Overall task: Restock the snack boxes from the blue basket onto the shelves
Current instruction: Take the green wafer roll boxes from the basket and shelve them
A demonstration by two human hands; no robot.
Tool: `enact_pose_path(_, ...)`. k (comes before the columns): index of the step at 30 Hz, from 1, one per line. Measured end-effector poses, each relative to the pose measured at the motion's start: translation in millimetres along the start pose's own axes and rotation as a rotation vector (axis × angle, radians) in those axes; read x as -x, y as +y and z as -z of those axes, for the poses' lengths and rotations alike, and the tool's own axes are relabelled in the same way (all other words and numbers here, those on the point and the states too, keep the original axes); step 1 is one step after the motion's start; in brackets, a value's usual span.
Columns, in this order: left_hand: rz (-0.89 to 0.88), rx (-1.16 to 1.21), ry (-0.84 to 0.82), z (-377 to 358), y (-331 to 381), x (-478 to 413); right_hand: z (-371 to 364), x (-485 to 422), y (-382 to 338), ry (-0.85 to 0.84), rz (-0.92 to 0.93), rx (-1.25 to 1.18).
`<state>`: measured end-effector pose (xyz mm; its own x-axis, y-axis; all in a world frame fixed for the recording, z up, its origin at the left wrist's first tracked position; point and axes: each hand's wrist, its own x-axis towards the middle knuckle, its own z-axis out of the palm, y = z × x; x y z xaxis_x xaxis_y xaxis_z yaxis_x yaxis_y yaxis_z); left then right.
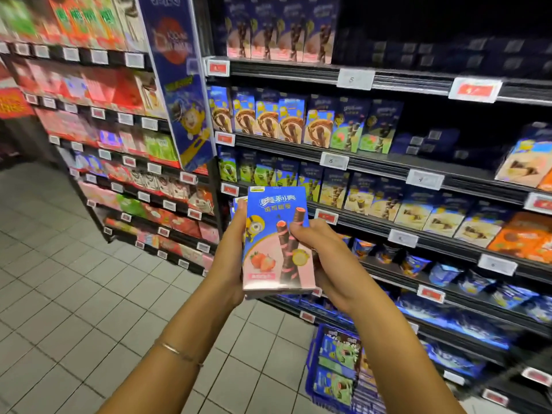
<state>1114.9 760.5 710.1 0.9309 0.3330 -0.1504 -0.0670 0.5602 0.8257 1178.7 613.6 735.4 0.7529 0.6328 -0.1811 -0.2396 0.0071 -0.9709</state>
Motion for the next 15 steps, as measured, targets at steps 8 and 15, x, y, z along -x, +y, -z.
enact_pose_path(8,-0.085,-0.060,0.049,20,54,-105,-1,-111,-41,-0.017,0.165,0.154)
enact_pose_path(15,-0.139,-0.144,0.162,38,111,-200,-12,-209,-81,-0.044,0.240,0.140)
